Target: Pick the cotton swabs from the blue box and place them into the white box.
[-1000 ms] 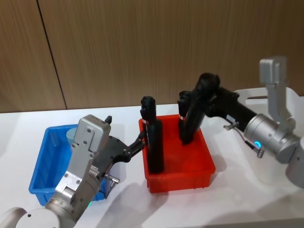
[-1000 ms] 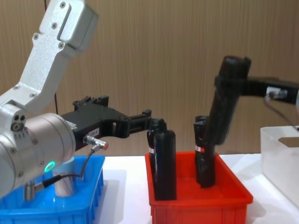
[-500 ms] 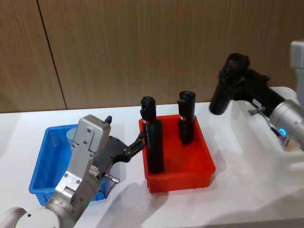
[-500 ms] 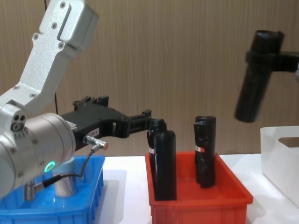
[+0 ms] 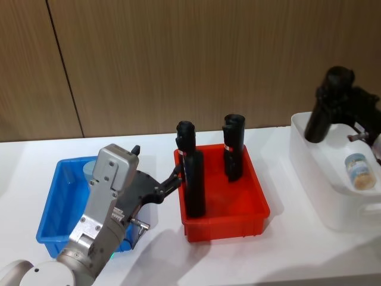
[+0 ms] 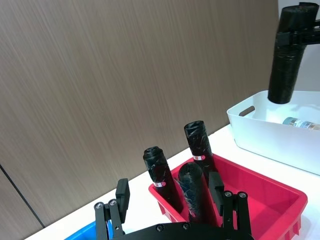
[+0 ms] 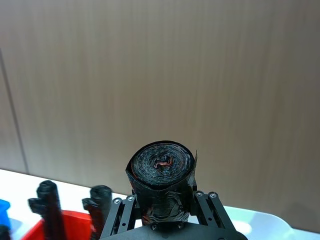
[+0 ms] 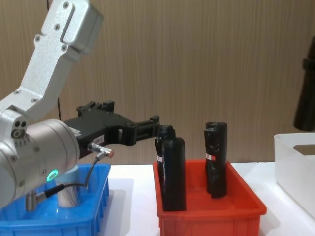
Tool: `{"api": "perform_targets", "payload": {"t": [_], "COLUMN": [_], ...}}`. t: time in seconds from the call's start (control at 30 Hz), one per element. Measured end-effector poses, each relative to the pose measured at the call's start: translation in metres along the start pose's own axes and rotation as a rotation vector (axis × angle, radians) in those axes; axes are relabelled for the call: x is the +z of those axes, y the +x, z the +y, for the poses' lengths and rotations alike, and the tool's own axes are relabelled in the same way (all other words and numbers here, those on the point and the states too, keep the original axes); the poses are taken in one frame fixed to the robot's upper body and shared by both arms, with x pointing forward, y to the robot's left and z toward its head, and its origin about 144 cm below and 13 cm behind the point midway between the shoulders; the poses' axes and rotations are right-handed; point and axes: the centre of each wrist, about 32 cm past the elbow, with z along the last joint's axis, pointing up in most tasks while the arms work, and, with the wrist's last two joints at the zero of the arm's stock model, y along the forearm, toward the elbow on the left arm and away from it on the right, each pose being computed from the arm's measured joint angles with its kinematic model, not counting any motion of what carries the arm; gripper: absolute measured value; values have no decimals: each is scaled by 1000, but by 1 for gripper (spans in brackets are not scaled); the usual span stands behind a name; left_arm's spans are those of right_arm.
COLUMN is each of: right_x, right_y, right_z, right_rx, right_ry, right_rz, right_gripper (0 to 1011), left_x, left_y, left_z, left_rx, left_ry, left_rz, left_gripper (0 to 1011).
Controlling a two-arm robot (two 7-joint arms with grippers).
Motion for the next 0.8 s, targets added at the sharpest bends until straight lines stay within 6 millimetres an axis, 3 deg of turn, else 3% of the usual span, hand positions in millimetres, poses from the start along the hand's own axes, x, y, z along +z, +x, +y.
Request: {"api": "perform_targets", "payload": {"t": [0.8], "right_x": [-31], "right_y": [37], "right_z": [-2], "right_rx": [-108], "right_ry": [-158], "right_rz": [5], "right_gripper": [485], "left_x": [0], "left_y": [0], "left_z": [0], "left_rx": [0], "left_ry": [0], "left_rz": [0], "left_gripper": [1004]}}
